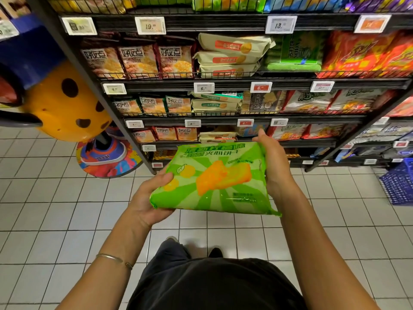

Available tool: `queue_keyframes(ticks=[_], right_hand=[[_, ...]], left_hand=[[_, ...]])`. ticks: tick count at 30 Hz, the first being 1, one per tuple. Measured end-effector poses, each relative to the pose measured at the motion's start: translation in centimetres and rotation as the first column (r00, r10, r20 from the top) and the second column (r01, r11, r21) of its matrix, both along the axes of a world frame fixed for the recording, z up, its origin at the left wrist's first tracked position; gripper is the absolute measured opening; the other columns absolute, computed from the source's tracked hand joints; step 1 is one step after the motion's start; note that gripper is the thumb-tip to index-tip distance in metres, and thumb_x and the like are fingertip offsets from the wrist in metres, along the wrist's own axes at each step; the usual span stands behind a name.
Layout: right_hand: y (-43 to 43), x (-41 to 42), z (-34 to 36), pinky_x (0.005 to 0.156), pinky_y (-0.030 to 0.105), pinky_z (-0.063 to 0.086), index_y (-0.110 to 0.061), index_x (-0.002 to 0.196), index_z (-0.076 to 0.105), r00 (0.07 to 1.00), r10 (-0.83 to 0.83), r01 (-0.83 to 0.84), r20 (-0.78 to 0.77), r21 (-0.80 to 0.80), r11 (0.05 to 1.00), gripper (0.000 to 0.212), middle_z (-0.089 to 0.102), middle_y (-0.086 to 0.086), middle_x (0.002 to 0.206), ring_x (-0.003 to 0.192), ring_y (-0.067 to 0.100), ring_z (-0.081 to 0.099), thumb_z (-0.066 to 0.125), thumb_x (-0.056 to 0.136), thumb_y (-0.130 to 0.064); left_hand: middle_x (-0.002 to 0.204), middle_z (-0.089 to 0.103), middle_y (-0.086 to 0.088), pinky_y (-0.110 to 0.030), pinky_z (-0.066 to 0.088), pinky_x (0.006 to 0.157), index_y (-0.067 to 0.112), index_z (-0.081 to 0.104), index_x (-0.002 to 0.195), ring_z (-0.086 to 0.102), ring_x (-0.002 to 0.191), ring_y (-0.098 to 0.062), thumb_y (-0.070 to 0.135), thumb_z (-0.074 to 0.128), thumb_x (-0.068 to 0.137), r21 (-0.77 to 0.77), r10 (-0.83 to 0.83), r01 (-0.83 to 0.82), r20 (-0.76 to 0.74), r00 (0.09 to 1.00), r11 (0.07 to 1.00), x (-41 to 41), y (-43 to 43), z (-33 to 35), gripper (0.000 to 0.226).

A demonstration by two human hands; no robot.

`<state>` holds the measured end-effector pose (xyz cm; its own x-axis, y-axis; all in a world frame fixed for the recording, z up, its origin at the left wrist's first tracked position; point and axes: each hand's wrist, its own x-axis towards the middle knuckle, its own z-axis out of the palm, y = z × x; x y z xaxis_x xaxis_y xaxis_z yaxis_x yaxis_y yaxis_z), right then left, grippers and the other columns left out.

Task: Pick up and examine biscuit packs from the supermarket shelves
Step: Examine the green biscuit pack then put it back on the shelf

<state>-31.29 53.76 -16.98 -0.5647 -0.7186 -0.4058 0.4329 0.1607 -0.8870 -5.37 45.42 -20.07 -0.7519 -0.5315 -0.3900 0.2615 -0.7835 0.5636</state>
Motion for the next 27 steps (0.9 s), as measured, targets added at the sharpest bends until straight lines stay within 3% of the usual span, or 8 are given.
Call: queue_keyframes(ticks=[3, 5, 11, 14, 16, 19, 22, 27], right_hand=[[0.0, 0.3, -0.2, 0.086, 0.047, 0.062, -0.017, 0.121, 0.074, 0.981, 0.114, -0.113, 0.154, -0.019, 0.993, 0.04, 0.077, 0.015, 0.115, 0.107, 0.033, 0.074, 0.053, 0.104, -0.047], [0.3, 0.4, -0.6, 0.081, 0.045, 0.063, -0.017, 0.119, 0.077, 0.942, 0.24, -0.24, 0.235, -0.025, 0.97, 0.043, 0.075, 0.015, 0.121, 0.11, 0.035, 0.073, 0.053, 0.103, -0.049], [1.3, 0.9, -1.4, 0.073, 0.048, 0.062, -0.032, 0.119, 0.076, 0.888, 0.399, -0.419, 0.227, 0.047, 0.907, 0.049, 0.076, 0.007, 0.122, 0.104, 0.03, 0.076, 0.063, 0.088, -0.068], [1.5, 0.9, -1.9, 0.087, 0.05, 0.06, -0.034, 0.12, 0.076, 0.888, 0.373, -0.379, 0.269, -0.029, 0.925, 0.046, 0.073, 0.007, 0.129, 0.113, 0.03, 0.073, 0.064, 0.089, -0.065], [1.8, 0.8, -2.4, 0.093, 0.052, 0.059, -0.029, 0.123, 0.076, 0.863, 0.376, -0.369, 0.338, -0.087, 0.925, 0.05, 0.071, 0.01, 0.133, 0.117, 0.032, 0.071, 0.071, 0.084, -0.06], [2.3, 0.8, -2.9, 0.102, 0.055, 0.055, -0.022, 0.127, 0.074, 0.815, 0.437, -0.417, 0.38, -0.139, 0.898, 0.058, 0.068, 0.014, 0.137, 0.124, 0.034, 0.067, 0.079, 0.079, -0.054], [2.4, 0.9, -3.2, 0.112, 0.057, 0.046, -0.018, 0.133, 0.07, 0.808, 0.449, -0.435, 0.381, -0.129, 0.891, 0.061, 0.066, 0.016, 0.139, 0.13, 0.036, 0.062, 0.075, 0.082, -0.051], [2.4, 0.7, -2.7, 0.101, 0.052, 0.056, -0.022, 0.128, 0.074, 0.819, 0.453, -0.446, 0.353, -0.106, 0.889, 0.051, 0.069, 0.015, 0.135, 0.121, 0.034, 0.068, 0.068, 0.087, -0.052]], left_hand=[[0.124, 0.075, -0.012, -0.041, 0.064, 0.078, 0.016, 0.05, 0.148, 0.076, 0.106, -0.031, -0.003, 0.074, 0.072, -0.132, 0.053, -0.05, 0.017, 0.998, 0.99, 0.1, -0.1, -0.1, 0.081], [0.127, 0.074, -0.012, -0.041, 0.063, 0.081, 0.014, 0.041, 0.154, 0.074, 0.11, -0.031, -0.006, 0.053, 0.08, -0.229, 0.074, -0.066, 0.024, 0.997, 0.971, 0.2, -0.2, -0.1, 0.078], [0.143, 0.062, -0.015, -0.046, 0.063, 0.087, 0.019, 0.032, 0.16, 0.069, 0.119, -0.033, -0.009, 0.062, 0.073, -0.475, 0.148, -0.072, 0.124, 0.981, 0.877, 0.6, -0.6, 2.0, 0.096], [0.155, 0.052, -0.015, -0.056, 0.055, 0.102, 0.018, 0.028, 0.161, 0.06, 0.132, -0.036, 0.03, 0.085, 0.08, -0.496, 0.181, -0.093, 0.132, 0.975, 0.863, 0.5, -0.9, 3.6, 0.1], [0.151, 0.057, -0.013, -0.066, 0.05, 0.103, 0.016, 0.033, 0.158, 0.059, 0.134, -0.038, 0.064, 0.062, 0.092, -0.544, 0.205, -0.077, 0.18, 0.962, 0.836, 0.4, -1.6, 4.5, 0.086], [0.141, 0.066, -0.01, -0.065, 0.056, 0.095, 0.017, 0.045, 0.153, 0.063, 0.13, -0.034, 0.07, 0.019, 0.102, -0.494, 0.26, -0.102, 0.263, 0.929, 0.864, 0.7, -3.0, 4.8, 0.078], [0.143, 0.065, -0.011, -0.044, 0.063, 0.085, 0.017, 0.055, 0.148, 0.062, 0.132, -0.03, 0.075, 0.014, 0.099, -0.432, 0.198, -0.054, 0.296, 0.934, 0.9, 1.2, -3.5, 4.8, 0.087], [0.146, 0.062, -0.014, -0.046, 0.061, 0.088, 0.02, 0.063, 0.143, 0.061, 0.134, -0.032, 0.081, 0.022, 0.095, -0.316, 0.115, -0.024, 0.272, 0.955, 0.949, 0.8, -2.5, 4.6, 0.088]])
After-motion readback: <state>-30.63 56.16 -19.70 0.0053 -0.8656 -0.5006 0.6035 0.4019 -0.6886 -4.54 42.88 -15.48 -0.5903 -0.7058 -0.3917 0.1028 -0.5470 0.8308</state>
